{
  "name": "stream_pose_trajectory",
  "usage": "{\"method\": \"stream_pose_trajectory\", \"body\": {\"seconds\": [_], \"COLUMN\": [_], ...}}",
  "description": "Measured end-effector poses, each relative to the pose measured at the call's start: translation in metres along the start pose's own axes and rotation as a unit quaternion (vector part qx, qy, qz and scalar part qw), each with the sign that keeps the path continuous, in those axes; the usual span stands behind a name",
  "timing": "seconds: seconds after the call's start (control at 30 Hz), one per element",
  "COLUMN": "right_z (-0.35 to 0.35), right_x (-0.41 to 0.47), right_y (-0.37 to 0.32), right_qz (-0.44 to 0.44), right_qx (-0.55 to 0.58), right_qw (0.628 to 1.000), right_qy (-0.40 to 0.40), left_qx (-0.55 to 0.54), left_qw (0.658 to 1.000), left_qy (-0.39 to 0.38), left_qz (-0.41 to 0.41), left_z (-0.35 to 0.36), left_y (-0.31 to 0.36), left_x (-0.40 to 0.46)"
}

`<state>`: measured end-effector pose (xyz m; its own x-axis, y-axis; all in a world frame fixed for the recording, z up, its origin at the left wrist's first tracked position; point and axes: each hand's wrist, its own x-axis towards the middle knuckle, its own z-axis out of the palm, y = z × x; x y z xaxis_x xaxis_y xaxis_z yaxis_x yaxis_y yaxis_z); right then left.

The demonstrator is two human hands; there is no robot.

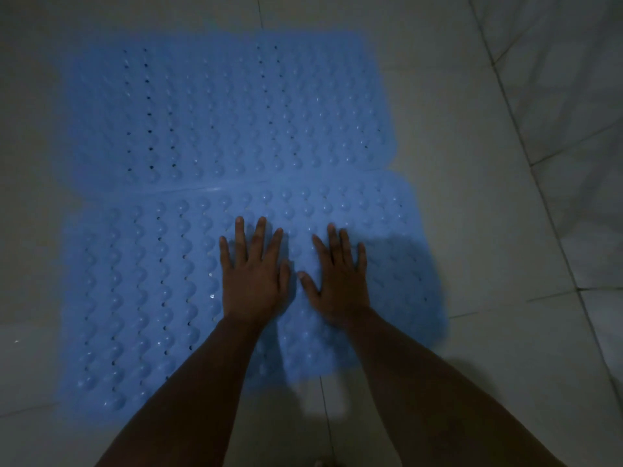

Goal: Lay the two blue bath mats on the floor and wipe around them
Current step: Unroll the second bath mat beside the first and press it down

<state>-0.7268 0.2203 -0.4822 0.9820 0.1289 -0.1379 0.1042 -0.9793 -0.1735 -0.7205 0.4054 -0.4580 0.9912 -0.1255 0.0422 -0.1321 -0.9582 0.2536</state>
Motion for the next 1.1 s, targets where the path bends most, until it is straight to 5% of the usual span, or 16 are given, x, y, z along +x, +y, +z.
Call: {"method": "stream_pose_trajectory", "body": {"seconds": [0.13,0.37,0.5,0.63,0.97,1.1], "right_z": [-0.047,-0.154,-0.139,-0.098,-0.073,-0.090], "right_x": [0.027,0.060,0.053,0.040,0.021,0.021], "right_y": [0.007,0.082,0.119,0.149,0.163,0.172], "right_qz": [-0.025,-0.028,0.004,0.034,0.073,0.078], "right_qx": [0.059,0.033,0.040,0.059,0.111,0.106], "right_qw": [0.994,0.999,0.999,0.990,0.982,0.982], "right_qy": [0.092,-0.008,0.017,0.126,0.137,0.132], "left_qx": [0.020,-0.005,-0.009,0.011,-0.006,0.012], "left_qw": [0.999,0.996,0.987,0.984,0.984,0.976], "left_qy": [-0.033,-0.065,-0.102,-0.099,-0.078,-0.159], "left_qz": [-0.001,0.066,0.124,0.147,0.162,0.149], "left_z": [-0.014,0.008,0.048,0.079,0.082,0.076], "left_y": [0.017,0.108,0.146,0.157,0.153,0.158], "left_x": [-0.001,0.028,0.033,0.031,0.029,0.038]}}
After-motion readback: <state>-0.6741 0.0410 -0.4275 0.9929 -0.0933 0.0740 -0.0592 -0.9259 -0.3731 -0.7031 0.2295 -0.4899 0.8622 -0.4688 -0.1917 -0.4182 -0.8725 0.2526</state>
